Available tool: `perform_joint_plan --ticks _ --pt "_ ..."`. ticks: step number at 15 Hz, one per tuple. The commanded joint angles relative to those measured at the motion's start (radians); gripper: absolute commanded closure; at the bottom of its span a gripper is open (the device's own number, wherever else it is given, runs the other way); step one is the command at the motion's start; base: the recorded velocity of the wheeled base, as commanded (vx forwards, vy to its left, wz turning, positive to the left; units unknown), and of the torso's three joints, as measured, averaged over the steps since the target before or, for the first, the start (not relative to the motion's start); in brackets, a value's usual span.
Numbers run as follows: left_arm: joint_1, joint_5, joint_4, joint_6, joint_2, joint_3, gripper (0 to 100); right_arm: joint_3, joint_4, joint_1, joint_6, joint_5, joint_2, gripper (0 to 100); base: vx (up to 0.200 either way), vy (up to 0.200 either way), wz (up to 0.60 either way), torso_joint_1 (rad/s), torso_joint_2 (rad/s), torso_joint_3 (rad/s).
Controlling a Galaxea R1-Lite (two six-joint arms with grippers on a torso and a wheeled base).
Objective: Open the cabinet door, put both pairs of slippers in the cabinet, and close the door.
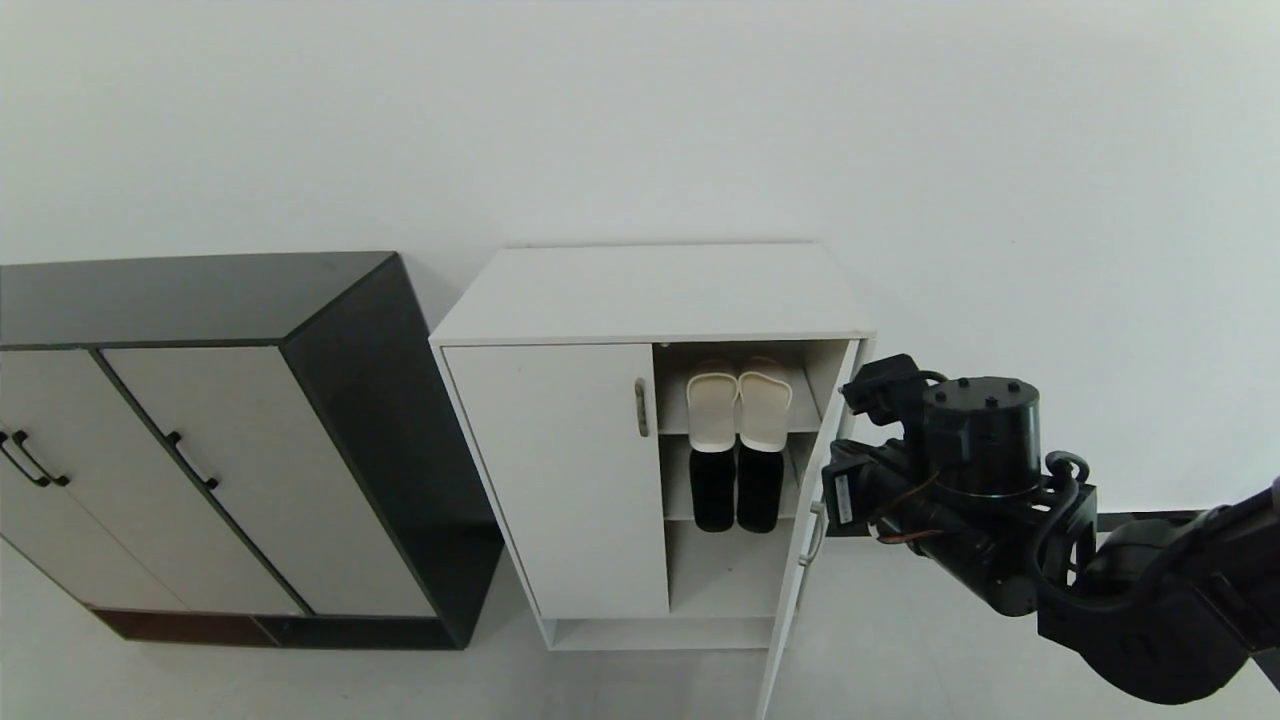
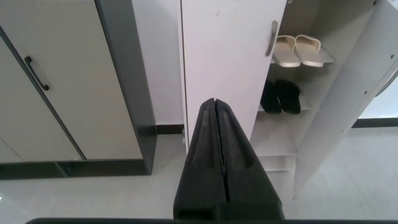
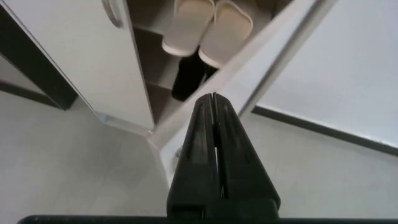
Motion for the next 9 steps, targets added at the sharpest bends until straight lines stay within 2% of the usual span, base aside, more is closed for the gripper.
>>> perform_joint_plan --ticks 1,5,8,9 --pt "0.000 0.000 0.000 0.000 0.001 0.000 100 -0.002 0.028 -0.010 0.000 0.000 -0.003 100 0.000 0.000 0.00 0.000 0.00 0.000" --pt "0.000 0.000 0.000 0.000 0.001 0.000 100 -0.005 0.077 -0.013 0.004 0.000 0.023 100 0.000 0.000 0.00 0.000 0.00 0.000" --pt "0.000 0.000 0.000 0.000 0.001 0.000 100 -0.017 0.056 -0.001 0.013 0.005 0.084 100 0.000 0.000 0.00 0.000 0.00 0.000" --pt "0.000 0.000 0.000 0.000 0.001 0.000 100 -0.037 0.005 0.011 0.047 0.005 0.122 100 0.000 0.000 0.00 0.000 0.00 0.000"
